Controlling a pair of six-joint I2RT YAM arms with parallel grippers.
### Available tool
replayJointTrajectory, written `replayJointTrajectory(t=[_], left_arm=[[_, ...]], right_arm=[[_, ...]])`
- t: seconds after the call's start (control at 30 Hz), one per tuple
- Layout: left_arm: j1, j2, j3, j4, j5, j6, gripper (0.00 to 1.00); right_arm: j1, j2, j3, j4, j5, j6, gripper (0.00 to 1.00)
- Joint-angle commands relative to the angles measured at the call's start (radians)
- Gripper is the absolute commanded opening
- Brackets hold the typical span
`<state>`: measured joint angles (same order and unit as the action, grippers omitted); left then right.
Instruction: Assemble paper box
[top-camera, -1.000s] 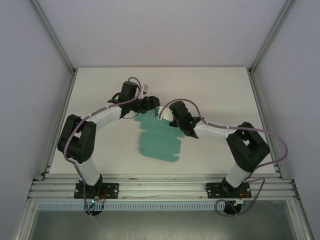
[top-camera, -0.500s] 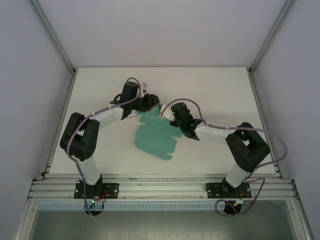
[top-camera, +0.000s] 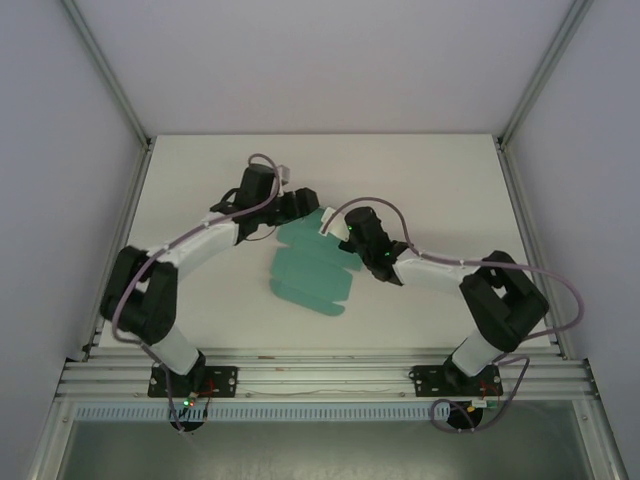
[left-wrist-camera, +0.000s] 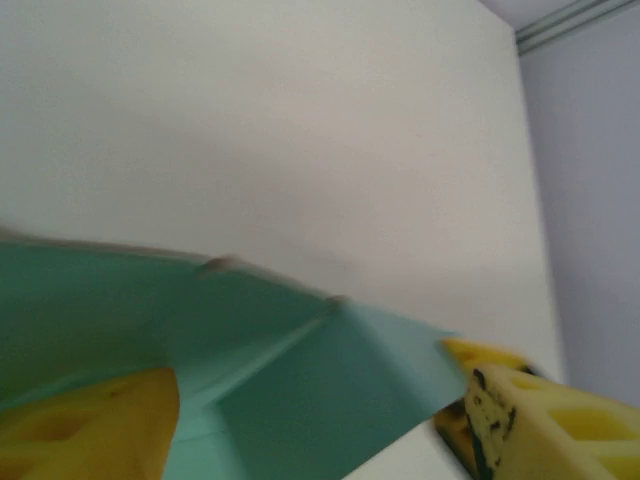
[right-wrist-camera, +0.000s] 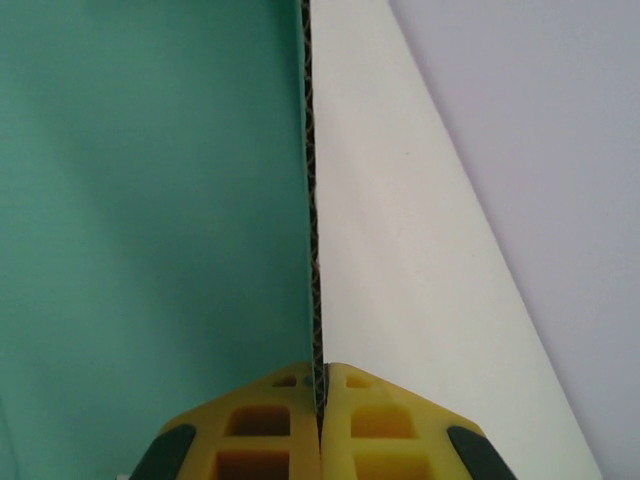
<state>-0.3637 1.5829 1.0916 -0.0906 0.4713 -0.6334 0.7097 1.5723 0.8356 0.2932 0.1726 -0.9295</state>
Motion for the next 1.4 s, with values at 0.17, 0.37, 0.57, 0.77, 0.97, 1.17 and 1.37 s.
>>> replayJointTrajectory(t=[0.17,0.37,0.57,0.77,0.97,1.17,1.37], left_arm=[[0.156,-0.150,-0.224,-0.131,-0.236,0.131,1.00],[0.209,-0.136,-0.305,-0.060,-0.244,0.141,1.00],[0.208,-0.095,-0.329,0.129,-0.022,0.172,1.00],[0.186,-0.087,-0.350,0.250,0.125,0.216,1.00],[0.134,-0.072,-0.356,0.317,0.192,0.272,0.99],[0.116,-0.020,-0.325,0.340,0.210,0.280,0.93],[0.108,0.037,-0.306,0.394,0.276,0.270,0.68]], right_arm=[[-0.047,-0.131,-0.052,-0.021,-0.044,0.093,0.00],[-0.065,-0.158,-0.061,-0.060,-0.112,0.116,0.00],[-0.068,-0.143,-0.040,-0.063,-0.131,0.138,0.00],[-0.069,-0.132,-0.026,-0.065,-0.130,0.157,0.00],[-0.071,-0.135,-0.015,-0.085,-0.165,0.176,0.00],[-0.073,-0.147,-0.020,-0.095,-0.193,0.185,0.00],[-0.075,-0.167,-0.013,-0.126,-0.227,0.199,0.00]])
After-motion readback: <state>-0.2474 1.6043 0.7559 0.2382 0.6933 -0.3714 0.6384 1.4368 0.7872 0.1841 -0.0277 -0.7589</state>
